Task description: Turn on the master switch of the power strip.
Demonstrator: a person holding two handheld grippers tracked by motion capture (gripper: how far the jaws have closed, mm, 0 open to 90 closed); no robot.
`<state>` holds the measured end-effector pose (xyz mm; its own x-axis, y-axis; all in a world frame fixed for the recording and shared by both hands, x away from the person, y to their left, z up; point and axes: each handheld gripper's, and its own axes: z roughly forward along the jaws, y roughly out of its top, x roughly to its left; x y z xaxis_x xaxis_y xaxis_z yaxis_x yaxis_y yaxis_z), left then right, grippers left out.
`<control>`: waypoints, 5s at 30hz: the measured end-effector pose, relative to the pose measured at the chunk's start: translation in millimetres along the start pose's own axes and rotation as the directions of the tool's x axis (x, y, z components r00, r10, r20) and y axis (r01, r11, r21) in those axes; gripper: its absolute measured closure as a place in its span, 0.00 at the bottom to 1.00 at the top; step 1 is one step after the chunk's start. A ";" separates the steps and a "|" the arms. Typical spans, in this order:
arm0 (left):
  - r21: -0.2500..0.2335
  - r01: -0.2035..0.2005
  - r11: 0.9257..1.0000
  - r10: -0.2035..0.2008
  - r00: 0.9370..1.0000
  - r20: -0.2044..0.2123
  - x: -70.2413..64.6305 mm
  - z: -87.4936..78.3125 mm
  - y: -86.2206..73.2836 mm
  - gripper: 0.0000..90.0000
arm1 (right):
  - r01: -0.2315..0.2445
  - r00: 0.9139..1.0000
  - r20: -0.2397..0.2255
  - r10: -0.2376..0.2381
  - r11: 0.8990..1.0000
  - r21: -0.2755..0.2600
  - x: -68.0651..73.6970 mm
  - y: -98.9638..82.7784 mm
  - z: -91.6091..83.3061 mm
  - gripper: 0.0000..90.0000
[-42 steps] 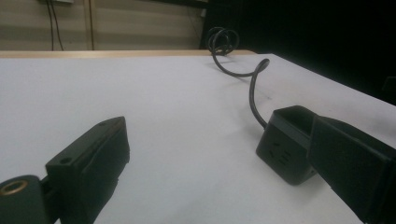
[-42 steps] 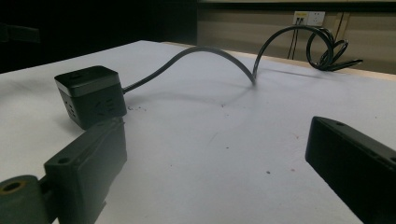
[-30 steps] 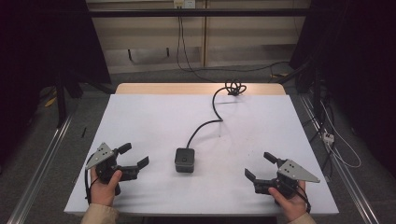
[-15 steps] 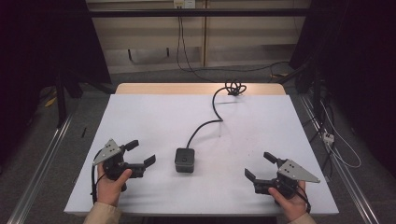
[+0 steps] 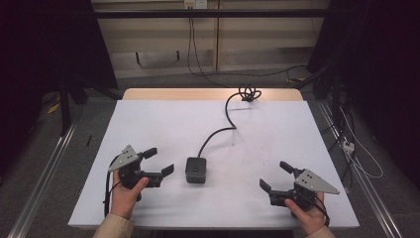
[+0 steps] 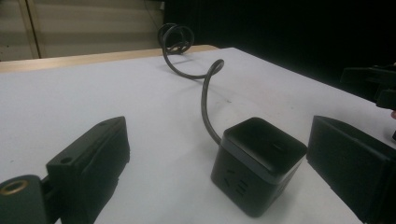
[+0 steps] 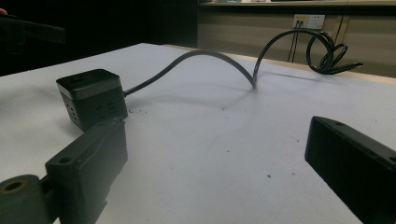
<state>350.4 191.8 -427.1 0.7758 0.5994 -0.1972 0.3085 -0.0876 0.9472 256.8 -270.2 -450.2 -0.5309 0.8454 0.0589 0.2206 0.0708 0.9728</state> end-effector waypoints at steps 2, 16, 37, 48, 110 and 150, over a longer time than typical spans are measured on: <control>0.001 0.001 1.000 -0.001 1.000 0.002 -0.3 1.5 0.3 0.06 | 0.000 1.000 0.000 0.000 1.000 -0.001 -0.1 0.0 -0.1 0.06; 0.021 -0.011 1.000 0.011 1.000 0.021 -3.5 11.7 2.8 0.12 | 0.001 1.000 0.000 -0.001 1.000 -0.002 -0.3 0.0 -0.3 0.06; 0.051 -0.017 0.999 0.013 0.996 0.085 -9.9 23.7 8.2 0.39 | 0.000 1.000 -0.002 0.000 1.000 -0.005 -0.3 0.2 -0.5 0.06; 0.073 -0.014 0.997 0.007 0.995 0.101 -10.7 27.5 9.5 0.53 | -0.003 1.000 -0.004 0.003 1.000 -0.006 -0.3 0.1 -0.4 0.06; 0.147 -0.047 0.988 0.021 0.985 0.173 -19.1 47.9 15.5 0.94 | 0.000 1.000 -0.015 0.000 1.000 -0.006 0.4 0.7 -0.9 0.06; 0.197 -0.069 0.978 0.026 0.976 0.217 -27.3 57.5 14.5 1.00 | 0.003 1.000 -0.017 -0.003 1.000 -0.007 0.5 0.8 -1.0 0.06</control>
<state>365.3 128.4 -422.5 0.8844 0.4099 -0.2231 0.3561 -0.2836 0.8904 256.0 -270.3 -449.2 -0.5452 0.8362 0.0593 0.2133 0.0699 0.9745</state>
